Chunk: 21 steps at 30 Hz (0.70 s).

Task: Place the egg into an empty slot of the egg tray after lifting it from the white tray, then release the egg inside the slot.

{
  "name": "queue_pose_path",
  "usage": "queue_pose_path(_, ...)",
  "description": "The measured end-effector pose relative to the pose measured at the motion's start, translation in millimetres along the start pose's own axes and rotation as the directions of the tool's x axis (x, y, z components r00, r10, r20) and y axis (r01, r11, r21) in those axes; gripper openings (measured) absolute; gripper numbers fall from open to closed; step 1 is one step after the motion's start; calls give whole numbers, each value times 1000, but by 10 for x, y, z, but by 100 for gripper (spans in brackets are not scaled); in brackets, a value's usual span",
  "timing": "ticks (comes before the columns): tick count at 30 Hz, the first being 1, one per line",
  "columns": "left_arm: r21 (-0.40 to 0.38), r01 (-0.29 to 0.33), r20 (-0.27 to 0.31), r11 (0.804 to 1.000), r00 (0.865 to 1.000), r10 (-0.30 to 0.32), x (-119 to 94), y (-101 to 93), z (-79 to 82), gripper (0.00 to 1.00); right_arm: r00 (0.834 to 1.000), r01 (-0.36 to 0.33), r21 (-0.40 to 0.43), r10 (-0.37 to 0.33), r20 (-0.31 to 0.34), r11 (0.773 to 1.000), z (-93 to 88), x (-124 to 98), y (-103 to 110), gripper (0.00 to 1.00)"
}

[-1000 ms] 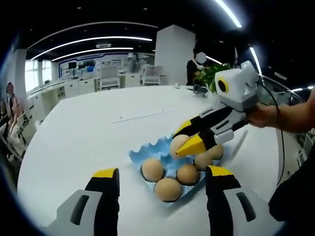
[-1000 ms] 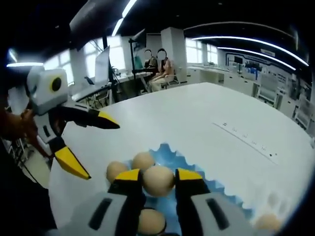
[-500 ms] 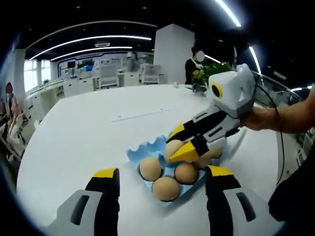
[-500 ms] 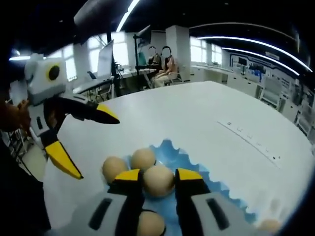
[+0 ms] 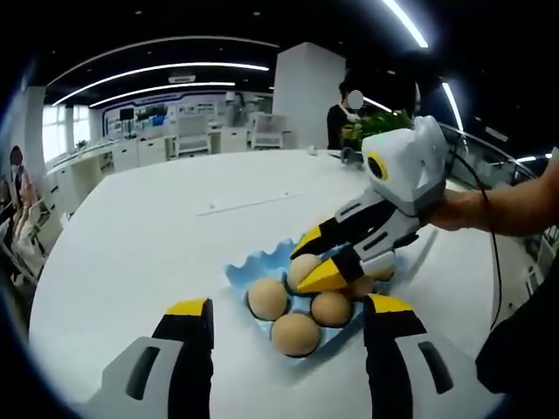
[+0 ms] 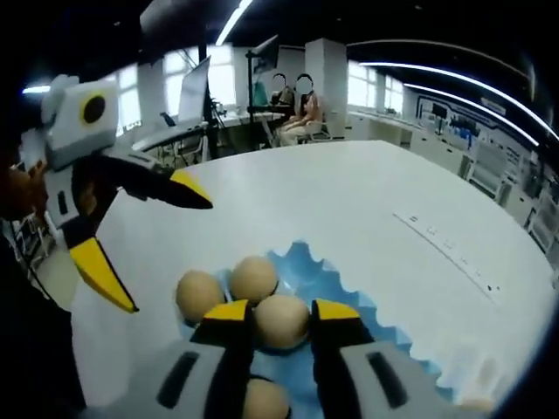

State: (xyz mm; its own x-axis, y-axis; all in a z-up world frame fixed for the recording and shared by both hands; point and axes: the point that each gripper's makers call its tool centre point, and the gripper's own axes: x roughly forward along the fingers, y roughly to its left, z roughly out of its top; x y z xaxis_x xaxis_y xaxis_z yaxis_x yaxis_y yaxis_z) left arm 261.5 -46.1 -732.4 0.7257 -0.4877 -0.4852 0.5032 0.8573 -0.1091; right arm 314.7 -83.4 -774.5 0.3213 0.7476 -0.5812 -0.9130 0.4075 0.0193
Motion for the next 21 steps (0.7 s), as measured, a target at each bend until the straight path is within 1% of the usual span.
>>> queue_pose_path(2,0,6,1,1000,1000,-6,2,-12,3,67,1000,-15,25,15,-6,1000,-13,9,-5,26)
queue_pose_path(4,0,9,2,1000,1000,-9,4,-22,7,67,1000,-26,33,26,-12,999,-18,24,-6,27)
queue_pose_path(8,3,8,6,1000,1000,-8,6,-23,16,67,999,-41,12,41,-22,999,-18,42,13,27)
queue_pose_path(11,4,6,8,1000,1000,-6,0,-16,18,67,998,-49,25,49,-29,998,-27,46,15,27)
queue_pose_path(13,10,5,5,1000,1000,-5,-4,-11,11,66,998,-50,34,51,-31,998,-32,49,12,26)
queue_pose_path(21,17,5,12,1000,1000,-5,-8,-16,32,66,998,-47,27,47,-30,999,-36,46,10,27)
